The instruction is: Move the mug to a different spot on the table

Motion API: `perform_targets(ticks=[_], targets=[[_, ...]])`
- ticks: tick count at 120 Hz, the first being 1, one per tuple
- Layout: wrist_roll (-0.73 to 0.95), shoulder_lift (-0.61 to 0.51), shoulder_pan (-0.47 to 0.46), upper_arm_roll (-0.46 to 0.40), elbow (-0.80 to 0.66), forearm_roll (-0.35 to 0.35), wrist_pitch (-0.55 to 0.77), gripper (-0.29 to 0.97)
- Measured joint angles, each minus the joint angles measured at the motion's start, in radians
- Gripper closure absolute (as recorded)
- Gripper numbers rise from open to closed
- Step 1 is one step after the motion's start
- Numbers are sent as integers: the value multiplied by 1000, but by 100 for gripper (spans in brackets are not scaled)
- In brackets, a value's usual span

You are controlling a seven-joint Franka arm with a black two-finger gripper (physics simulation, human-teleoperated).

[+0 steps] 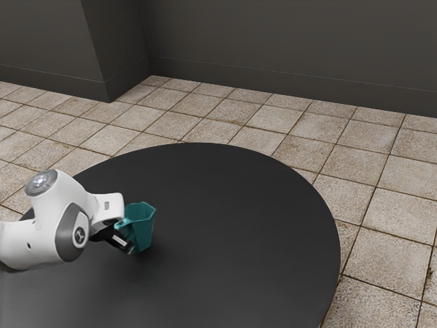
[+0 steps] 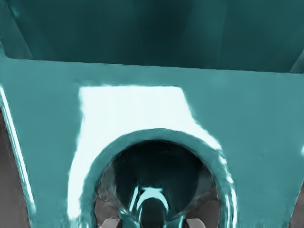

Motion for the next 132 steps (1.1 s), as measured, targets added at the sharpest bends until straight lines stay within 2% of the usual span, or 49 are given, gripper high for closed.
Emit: perform_targets(ticks=[18,42,75,132], targets=[[7,2,0,0,2,2,-10,27],[14,3,0,-1,4,1,-16,11],[21,9,-1,-1,8,1,-19,3],[29,-1,1,3,24,1,-21,0]])
